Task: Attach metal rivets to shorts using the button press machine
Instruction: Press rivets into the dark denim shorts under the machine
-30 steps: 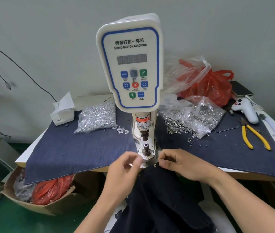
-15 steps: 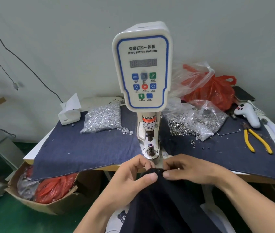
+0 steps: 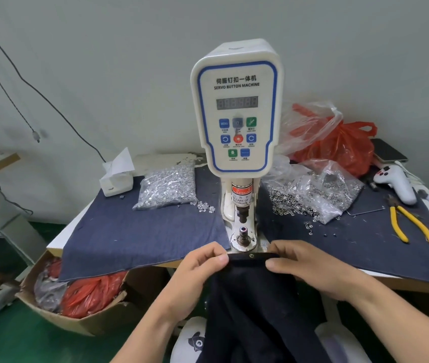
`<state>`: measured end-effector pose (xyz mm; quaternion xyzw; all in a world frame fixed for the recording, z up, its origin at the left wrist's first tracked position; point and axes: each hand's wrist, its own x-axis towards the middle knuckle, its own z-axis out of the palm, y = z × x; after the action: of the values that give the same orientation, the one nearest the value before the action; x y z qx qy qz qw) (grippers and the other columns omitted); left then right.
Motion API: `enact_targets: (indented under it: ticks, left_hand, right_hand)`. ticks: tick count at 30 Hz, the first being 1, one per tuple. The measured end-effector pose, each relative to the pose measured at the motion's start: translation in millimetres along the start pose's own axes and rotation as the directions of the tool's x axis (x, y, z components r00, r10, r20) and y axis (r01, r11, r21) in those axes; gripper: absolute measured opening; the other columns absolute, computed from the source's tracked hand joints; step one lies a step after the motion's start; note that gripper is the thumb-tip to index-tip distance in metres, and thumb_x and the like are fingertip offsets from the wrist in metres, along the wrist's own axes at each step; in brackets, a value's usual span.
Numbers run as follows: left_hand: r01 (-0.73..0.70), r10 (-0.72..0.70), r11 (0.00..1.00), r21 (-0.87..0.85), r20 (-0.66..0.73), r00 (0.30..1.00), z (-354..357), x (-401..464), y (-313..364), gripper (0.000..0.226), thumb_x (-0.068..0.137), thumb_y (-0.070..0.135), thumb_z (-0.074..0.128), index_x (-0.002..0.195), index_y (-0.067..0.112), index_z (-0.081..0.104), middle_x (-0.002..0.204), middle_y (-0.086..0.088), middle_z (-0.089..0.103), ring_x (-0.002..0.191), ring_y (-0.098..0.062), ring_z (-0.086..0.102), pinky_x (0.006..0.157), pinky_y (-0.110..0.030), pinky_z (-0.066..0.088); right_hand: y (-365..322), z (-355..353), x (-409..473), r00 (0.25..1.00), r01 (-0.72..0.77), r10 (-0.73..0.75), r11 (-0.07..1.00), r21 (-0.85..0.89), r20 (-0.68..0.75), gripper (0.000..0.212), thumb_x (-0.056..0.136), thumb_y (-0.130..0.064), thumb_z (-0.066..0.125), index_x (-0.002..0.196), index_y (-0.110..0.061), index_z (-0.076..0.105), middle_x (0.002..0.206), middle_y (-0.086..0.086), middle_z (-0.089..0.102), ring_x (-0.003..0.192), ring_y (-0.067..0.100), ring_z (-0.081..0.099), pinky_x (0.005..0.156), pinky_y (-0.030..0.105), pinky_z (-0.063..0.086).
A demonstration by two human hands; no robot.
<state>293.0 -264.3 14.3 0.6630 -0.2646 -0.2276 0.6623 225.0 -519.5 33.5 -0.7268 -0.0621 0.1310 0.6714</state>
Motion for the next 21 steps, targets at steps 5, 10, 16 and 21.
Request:
enact_targets:
  ticks: [5,10,16,21]
  left_hand:
    - [0.091,-0.059,0.985,0.147,-0.210,0.976,16,28,3,0.030,0.100,0.039,0.048,0.073,0.026,0.045,0.076,0.011,0.045,0.071,-0.005,0.041,0.066,-0.021,0.037]
    - [0.135,-0.039,0.935,0.329,-0.282,0.958,16,51,3,0.034,0.110,0.032,0.046,0.080,0.016,0.045,0.076,0.012,0.046,0.074,-0.005,0.043,0.071,-0.029,0.036]
    - [0.166,-0.053,0.935,0.313,-0.338,0.940,11,64,0,0.033,0.109,0.025,0.043,0.076,0.023,0.040,0.071,0.015,0.044,0.069,-0.004,0.041,0.070,-0.031,0.034]
    - [0.149,-0.035,0.930,0.336,-0.323,0.946,9,68,-5,0.032,0.111,0.026,0.041,0.079,0.020,0.042,0.073,0.012,0.045,0.071,-0.006,0.042,0.071,-0.032,0.036]
  right_hand:
    - [6,-10,15,0.991,-0.048,0.048,0.999,0.004,-0.123,0.019,0.085,-0.037,0.071,0.076,-0.024,0.061,0.074,0.001,0.048,0.065,0.016,0.041,0.057,0.023,0.031]
    - [13,-16,29,0.970,-0.057,0.076,0.995,0.088,-0.231,0.032,0.095,-0.038,0.069,0.070,-0.025,0.054,0.070,0.001,0.042,0.059,0.011,0.037,0.051,0.023,0.028]
    - [15,-16,40,0.951,-0.077,0.118,0.986,0.150,-0.286,0.037,0.100,-0.035,0.061,0.066,-0.027,0.052,0.063,-0.005,0.043,0.050,0.010,0.038,0.046,0.022,0.023]
    - [18,-18,45,0.945,-0.100,0.158,0.973,0.210,-0.287,0.029,0.098,-0.035,0.063,0.073,-0.023,0.054,0.071,0.002,0.048,0.058,0.012,0.046,0.047,0.022,0.034]
